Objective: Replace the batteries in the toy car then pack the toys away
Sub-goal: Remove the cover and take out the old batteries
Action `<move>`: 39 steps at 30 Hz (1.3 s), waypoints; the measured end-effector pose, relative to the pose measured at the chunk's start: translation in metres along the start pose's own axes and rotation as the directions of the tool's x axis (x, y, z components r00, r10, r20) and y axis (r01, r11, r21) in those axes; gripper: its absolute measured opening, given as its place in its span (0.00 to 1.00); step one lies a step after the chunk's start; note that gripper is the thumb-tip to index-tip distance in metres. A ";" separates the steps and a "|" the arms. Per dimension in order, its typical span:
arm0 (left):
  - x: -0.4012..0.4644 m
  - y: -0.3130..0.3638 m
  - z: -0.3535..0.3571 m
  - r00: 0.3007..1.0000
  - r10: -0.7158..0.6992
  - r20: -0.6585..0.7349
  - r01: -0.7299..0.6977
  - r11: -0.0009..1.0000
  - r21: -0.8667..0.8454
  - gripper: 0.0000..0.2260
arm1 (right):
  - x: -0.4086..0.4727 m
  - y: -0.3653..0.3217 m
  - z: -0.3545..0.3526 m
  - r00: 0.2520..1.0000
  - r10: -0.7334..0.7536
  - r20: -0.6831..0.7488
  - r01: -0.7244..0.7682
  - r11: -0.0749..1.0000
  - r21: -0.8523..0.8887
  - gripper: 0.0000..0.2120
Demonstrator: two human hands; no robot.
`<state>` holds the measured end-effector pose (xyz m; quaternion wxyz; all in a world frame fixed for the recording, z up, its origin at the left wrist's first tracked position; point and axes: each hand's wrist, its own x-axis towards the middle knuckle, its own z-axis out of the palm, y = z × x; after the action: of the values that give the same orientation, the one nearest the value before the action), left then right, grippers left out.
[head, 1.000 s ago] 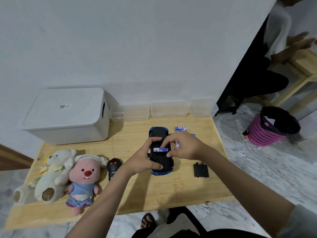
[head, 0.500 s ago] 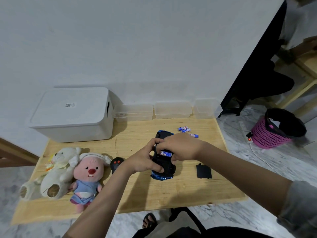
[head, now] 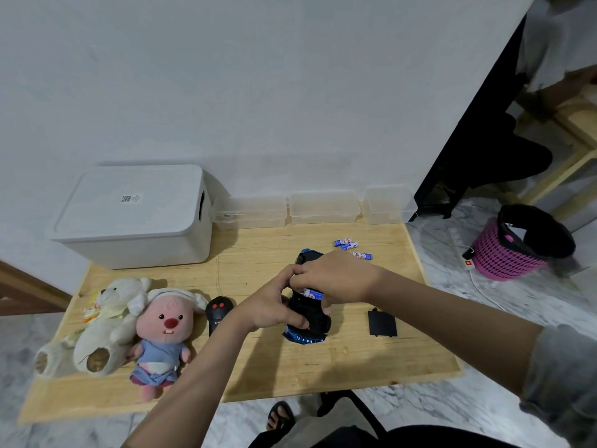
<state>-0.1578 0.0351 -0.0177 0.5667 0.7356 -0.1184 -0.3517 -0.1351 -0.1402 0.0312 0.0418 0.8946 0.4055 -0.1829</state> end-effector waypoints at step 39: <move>0.028 -0.047 0.020 0.965 -0.035 -0.259 0.070 0.989 0.128 0.42 | -0.028 -0.014 0.054 0.752 0.551 0.362 0.392 -0.815 0.426 0.09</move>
<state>-0.1613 0.0191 -0.0736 0.5161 0.8147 -0.0484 -0.2601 -0.1778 -0.1631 -0.0076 -0.8770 0.3302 -0.3077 -0.1648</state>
